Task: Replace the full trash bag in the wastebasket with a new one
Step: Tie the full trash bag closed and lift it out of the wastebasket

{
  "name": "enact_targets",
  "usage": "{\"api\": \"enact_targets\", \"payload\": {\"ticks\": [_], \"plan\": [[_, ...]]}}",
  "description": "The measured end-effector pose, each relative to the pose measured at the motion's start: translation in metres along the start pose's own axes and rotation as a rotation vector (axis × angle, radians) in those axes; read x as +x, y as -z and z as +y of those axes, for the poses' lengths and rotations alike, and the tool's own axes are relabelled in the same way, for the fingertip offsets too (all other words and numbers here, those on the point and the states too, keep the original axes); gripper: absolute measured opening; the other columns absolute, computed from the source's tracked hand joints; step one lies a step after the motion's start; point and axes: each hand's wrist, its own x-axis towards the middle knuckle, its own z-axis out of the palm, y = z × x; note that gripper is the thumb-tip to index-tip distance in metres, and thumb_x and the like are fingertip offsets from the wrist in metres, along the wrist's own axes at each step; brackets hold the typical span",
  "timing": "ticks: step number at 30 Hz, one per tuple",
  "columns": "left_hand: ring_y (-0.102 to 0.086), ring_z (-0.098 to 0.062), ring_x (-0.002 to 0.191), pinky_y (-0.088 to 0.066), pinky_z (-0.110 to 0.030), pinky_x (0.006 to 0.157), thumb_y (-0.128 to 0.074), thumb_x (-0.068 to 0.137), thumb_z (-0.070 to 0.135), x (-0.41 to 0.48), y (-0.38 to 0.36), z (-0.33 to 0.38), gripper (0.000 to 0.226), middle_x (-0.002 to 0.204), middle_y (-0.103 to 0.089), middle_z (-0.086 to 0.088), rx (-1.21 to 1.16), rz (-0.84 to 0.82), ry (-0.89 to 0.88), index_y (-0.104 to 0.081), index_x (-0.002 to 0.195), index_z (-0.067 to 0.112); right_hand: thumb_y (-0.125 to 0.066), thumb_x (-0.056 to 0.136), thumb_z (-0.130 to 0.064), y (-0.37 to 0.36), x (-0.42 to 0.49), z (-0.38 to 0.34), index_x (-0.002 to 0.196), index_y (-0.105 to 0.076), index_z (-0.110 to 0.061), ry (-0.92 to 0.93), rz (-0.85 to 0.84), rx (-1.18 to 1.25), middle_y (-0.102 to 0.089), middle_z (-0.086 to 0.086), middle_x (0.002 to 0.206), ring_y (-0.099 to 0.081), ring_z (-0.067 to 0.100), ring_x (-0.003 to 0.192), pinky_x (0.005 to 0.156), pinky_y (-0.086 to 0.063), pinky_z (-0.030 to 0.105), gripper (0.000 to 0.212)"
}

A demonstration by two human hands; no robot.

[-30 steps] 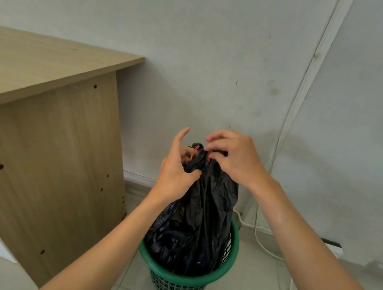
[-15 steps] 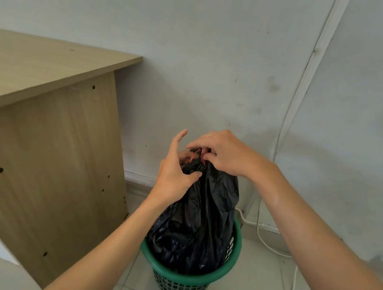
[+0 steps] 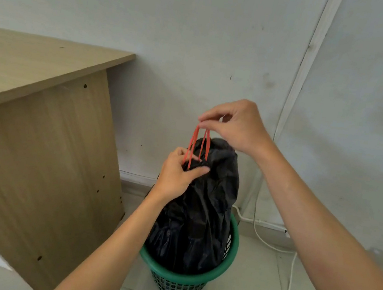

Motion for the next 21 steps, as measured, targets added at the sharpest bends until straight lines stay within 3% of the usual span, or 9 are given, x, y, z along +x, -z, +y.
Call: {"api": "enact_targets", "payload": {"ticks": [2,5,7,9,12,14,16,19,21], "plan": [[-0.064,-0.021,0.098,-0.052,-0.048,0.097,-0.09,0.075,0.031,-0.004,0.007,-0.011,0.024,0.105,-0.061,-0.009,0.085,-0.057,0.069,-0.068,0.081,0.033,-0.086,0.079,-0.009,0.007,0.007,0.006,0.09,-0.084,-0.011,-0.054,0.053,0.06,-0.079,-0.002,0.079,-0.066,-0.006,0.061,0.068,-0.046,0.009,0.012],[-0.053,-0.013,0.118,-0.044,-0.026,0.1,-0.091,0.068,0.049,-0.001,0.019,-0.007,0.049,0.117,-0.056,0.007,0.219,-0.023,-0.004,-0.068,0.109,0.034,-0.08,0.086,-0.007,0.011,0.012,0.012,0.1,-0.081,-0.012,-0.107,-0.035,0.109,-0.077,0.001,0.084,-0.071,0.013,0.065,0.067,-0.053,0.021,0.016],[-0.053,-0.003,0.127,-0.04,-0.014,0.096,-0.089,0.074,0.045,0.005,0.022,0.011,0.062,0.131,-0.059,0.015,0.104,-0.058,-0.066,-0.059,0.127,0.034,-0.075,0.09,-0.006,0.007,0.012,0.01,0.104,-0.079,-0.013,-0.097,-0.082,0.105,-0.076,0.005,0.089,-0.069,0.014,0.066,0.064,-0.054,0.022,0.016],[-0.059,-0.002,0.126,-0.044,-0.011,0.096,-0.083,0.086,0.027,0.014,0.017,0.028,0.054,0.133,-0.066,0.01,-0.044,-0.175,-0.088,-0.057,0.133,0.028,-0.073,0.092,-0.008,0.003,0.013,0.005,0.099,-0.079,-0.016,-0.063,-0.093,0.057,-0.077,0.004,0.089,-0.069,0.011,0.068,0.062,-0.053,0.02,0.012],[-0.072,-0.012,0.102,-0.047,-0.021,0.097,-0.066,0.099,0.012,0.026,0.002,0.037,0.018,0.093,-0.077,-0.007,-0.157,-0.211,-0.05,-0.07,0.113,0.001,-0.069,0.094,-0.014,0.001,0.016,-0.002,0.095,-0.076,-0.017,-0.065,-0.109,-0.062,-0.076,-0.005,0.085,-0.07,0.008,0.067,0.064,-0.046,0.01,0.008],[-0.072,-0.01,0.09,-0.045,-0.02,0.095,-0.059,0.103,0.015,0.029,-0.004,0.031,0.033,0.072,-0.071,-0.003,-0.168,-0.156,-0.02,-0.069,0.094,-0.015,-0.065,0.097,-0.014,-0.003,0.015,-0.003,0.096,-0.072,-0.015,-0.092,-0.126,-0.053,-0.075,-0.004,0.081,-0.069,0.012,0.06,0.064,-0.049,0.014,0.007],[-0.069,-0.008,0.087,-0.046,-0.016,0.092,-0.057,0.105,0.022,0.027,-0.005,0.025,0.041,0.072,-0.07,0.001,-0.166,-0.153,-0.003,-0.069,0.087,-0.013,-0.062,0.099,-0.014,-0.009,0.013,0.001,0.097,-0.071,-0.016,-0.124,-0.115,-0.023,-0.074,-0.003,0.075,-0.065,0.013,0.054,0.063,-0.053,0.021,0.009],[-0.071,-0.013,0.088,-0.048,-0.018,0.094,-0.059,0.104,0.025,0.023,-0.001,0.013,0.041,0.083,-0.075,-0.008,-0.169,-0.165,0.002,-0.071,0.082,-0.008,-0.062,0.099,-0.014,-0.014,0.014,0.01,0.101,-0.075,-0.017,-0.194,-0.094,0.029,-0.07,-0.006,0.07,-0.061,0.011,0.055,0.062,-0.053,0.023,0.014],[-0.069,-0.015,0.078,-0.049,-0.016,0.089,-0.06,0.103,0.025,0.021,0.003,0.008,0.041,0.075,-0.073,-0.01,-0.158,-0.171,-0.009,-0.072,0.081,-0.007,-0.062,0.099,-0.013,-0.015,0.013,0.015,0.1,-0.077,-0.014,-0.248,-0.113,0.029,-0.07,-0.005,0.069,-0.062,0.012,0.058,0.063,-0.054,0.026,0.016]]}}
